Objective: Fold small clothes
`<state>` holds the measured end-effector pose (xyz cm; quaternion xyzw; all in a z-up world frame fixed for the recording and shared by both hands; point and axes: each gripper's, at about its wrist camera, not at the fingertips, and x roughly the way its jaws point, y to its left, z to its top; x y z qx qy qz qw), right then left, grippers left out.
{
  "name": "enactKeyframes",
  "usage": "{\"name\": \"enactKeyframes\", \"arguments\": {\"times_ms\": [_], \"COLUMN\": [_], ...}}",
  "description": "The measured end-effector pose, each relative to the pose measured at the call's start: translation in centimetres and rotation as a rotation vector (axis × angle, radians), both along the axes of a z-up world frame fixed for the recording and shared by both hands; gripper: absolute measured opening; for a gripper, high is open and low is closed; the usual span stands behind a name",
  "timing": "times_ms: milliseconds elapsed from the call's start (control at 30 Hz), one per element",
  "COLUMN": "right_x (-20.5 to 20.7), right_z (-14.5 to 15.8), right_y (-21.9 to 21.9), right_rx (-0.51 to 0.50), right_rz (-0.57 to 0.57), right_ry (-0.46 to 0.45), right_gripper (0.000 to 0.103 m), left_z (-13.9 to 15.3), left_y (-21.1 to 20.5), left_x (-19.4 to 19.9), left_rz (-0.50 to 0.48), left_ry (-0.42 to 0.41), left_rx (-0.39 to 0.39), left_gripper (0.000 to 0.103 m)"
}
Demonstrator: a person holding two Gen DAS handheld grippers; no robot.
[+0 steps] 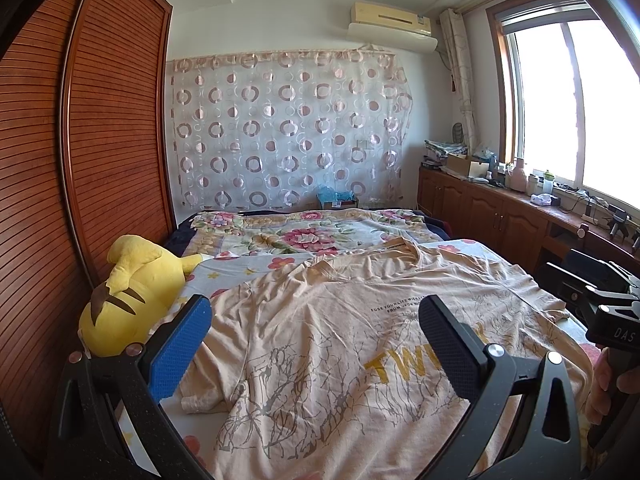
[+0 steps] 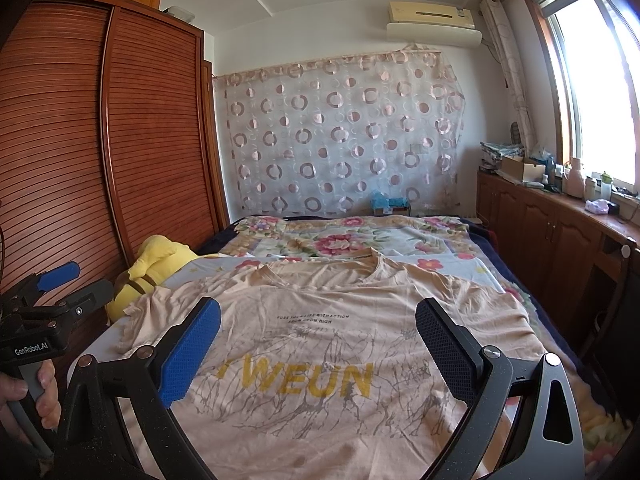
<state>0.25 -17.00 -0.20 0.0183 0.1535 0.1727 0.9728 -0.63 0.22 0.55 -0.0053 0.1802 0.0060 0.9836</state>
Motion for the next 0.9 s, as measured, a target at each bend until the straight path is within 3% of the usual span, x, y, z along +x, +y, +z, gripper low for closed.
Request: {"name": "enactKeyframes", "arguments": {"times_ms": [433, 900], "right_x": [0.3, 2.7], "right_z": [-0.3, -2.3], "right_y": [0.3, 1.1], "right_rx": [0.000, -0.018], "right_rz": [0.009, 0.075], "right_ry": [0.006, 0.086], "right_gripper": [0.098, 0.098], "left_z": [0.1, -2.6], "left_y": [0.4, 7.9], "left_x": [0.3, 1.2], "left_rz": [-0.003, 0.135], "left_ry": [0.011, 0.103], "left_rx": [-0.007, -0.023], "left_gripper": [0.103, 0.103]}}
